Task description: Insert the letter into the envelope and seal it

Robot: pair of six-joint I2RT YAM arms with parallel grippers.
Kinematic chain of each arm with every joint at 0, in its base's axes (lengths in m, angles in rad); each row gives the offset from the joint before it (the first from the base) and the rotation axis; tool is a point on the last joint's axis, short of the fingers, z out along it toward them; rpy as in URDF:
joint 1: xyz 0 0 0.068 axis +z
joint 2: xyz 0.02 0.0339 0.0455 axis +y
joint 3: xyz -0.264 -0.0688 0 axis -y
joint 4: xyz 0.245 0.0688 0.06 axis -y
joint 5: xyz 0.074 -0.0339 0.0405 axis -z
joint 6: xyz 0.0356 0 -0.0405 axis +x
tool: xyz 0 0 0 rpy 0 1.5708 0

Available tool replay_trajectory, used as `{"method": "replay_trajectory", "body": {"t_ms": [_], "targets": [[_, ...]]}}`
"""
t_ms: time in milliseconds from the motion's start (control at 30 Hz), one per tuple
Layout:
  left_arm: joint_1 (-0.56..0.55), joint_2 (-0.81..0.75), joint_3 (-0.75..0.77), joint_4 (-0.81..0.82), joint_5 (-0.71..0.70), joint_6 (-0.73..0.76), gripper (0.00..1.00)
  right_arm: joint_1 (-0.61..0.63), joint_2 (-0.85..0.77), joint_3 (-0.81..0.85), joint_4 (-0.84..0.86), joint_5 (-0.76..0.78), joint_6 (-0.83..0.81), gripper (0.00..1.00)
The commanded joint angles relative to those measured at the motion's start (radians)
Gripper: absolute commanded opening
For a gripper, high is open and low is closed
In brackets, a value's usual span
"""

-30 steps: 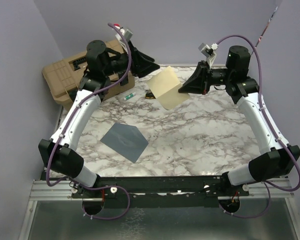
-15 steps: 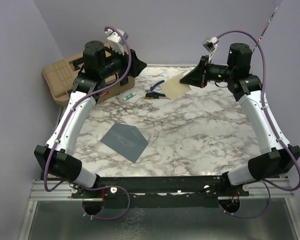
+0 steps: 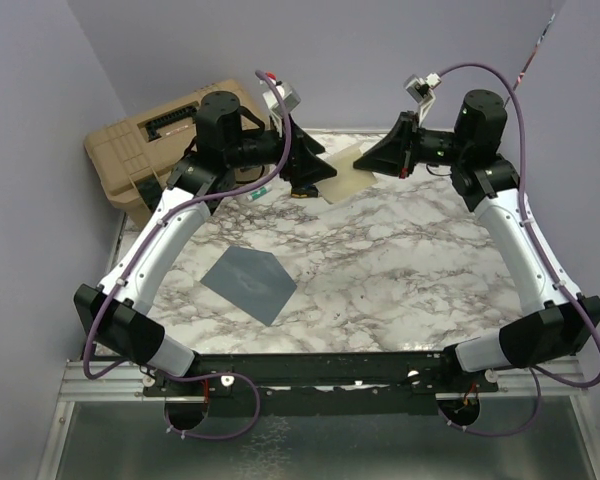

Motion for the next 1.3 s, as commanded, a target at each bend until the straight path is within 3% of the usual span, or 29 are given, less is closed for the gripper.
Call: {"method": "replay_trajectory", "body": {"t_ms": [0,300,633,733,867,933,1000,1067,1267], "targets": [[0.007,0.012,-0.038,0.013,0.135,0.004,0.72,0.006,-0.046,-0.006,0.107,-0.127,0.067,0.00],[0.007,0.019,-0.035,0.012,0.166,-0.008,0.50,0.005,-0.047,0.001,0.104,-0.159,0.080,0.00],[0.007,0.029,-0.032,0.012,0.239,-0.005,0.37,0.005,-0.014,0.029,0.137,-0.173,0.121,0.00],[0.007,0.024,-0.033,0.012,0.250,0.002,0.24,0.005,-0.011,0.027,0.136,-0.176,0.120,0.00],[0.006,0.014,-0.034,0.012,0.222,0.011,0.00,0.006,-0.009,0.033,0.128,-0.150,0.121,0.01],[0.007,0.008,-0.032,0.013,0.187,0.014,0.00,0.006,-0.007,0.044,0.115,-0.106,0.123,0.13],[0.007,0.002,-0.029,0.018,0.173,0.010,0.00,0.005,-0.014,0.031,0.135,-0.014,0.176,0.39],[0.006,-0.009,-0.026,0.040,0.172,-0.010,0.00,0.005,-0.038,-0.027,0.241,0.076,0.279,0.56],[0.004,-0.070,-0.100,0.243,0.019,-0.170,0.00,0.006,-0.183,-0.236,0.553,0.378,0.423,0.85]]}}
